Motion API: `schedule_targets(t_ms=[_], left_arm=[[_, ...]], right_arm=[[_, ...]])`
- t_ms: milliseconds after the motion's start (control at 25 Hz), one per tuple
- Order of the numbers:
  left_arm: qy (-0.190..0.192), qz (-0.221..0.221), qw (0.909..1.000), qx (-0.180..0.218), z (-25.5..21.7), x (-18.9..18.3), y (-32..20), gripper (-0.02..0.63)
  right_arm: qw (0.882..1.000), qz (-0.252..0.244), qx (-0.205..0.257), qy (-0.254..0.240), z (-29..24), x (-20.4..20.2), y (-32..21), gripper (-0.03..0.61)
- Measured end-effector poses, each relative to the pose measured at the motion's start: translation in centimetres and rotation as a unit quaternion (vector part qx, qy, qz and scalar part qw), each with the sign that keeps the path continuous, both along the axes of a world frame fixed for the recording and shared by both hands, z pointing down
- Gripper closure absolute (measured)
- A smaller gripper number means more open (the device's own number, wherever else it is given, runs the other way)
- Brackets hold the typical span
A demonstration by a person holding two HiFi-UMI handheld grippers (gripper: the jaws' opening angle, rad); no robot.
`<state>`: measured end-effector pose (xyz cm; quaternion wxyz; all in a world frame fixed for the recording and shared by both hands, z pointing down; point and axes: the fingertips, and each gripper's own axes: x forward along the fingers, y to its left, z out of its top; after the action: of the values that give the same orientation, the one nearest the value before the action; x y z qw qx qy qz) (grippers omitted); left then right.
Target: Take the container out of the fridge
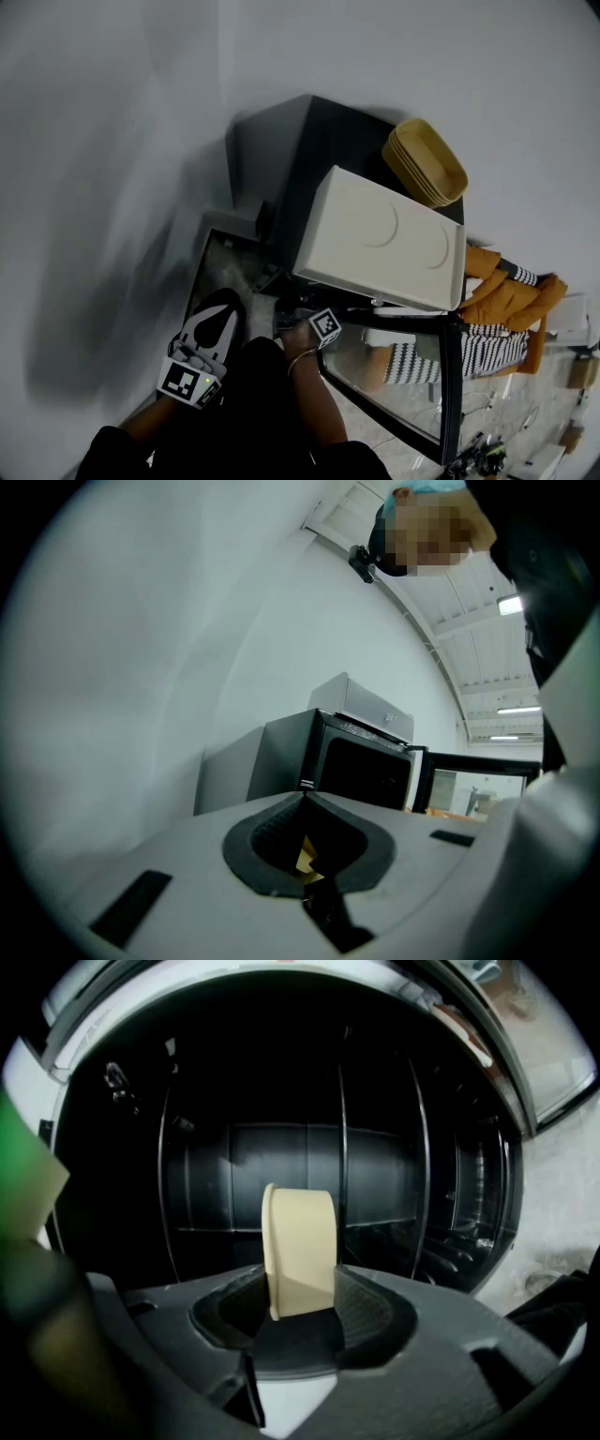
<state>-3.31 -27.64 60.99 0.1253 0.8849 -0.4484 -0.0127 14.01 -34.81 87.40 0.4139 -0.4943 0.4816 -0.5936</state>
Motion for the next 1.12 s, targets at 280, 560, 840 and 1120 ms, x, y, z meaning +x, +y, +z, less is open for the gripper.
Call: schedule_targets(t_ms=[280,560,840,1120], left_arm=[[-0.008,-0.006,0.9999,-0.009,-2.7,0.8,2.3,0.608],[-0.011,-0.017,0.9998,-0.006,-7.5,1.2,4.5,0.609],[-0.008,-0.025,0.9997,0.001,-12.3,1.7,6.6,0.607],[-0.002,-0.034,0.9992,0.02,-16.1,2.0,10.0,0.609]], right_arm=[[1.0,-0.005,-0.007,-0.003,-2.4,0.9,2.8,0.383],[1.0,-0.015,-0.012,-0.006,-5.9,1.4,5.8,0.385],[1.0,-0.023,-0.009,-0.006,-9.6,1.8,8.7,0.385],[0.999,-0.034,-0.011,-0.004,-13.5,1.8,12.2,0.385]])
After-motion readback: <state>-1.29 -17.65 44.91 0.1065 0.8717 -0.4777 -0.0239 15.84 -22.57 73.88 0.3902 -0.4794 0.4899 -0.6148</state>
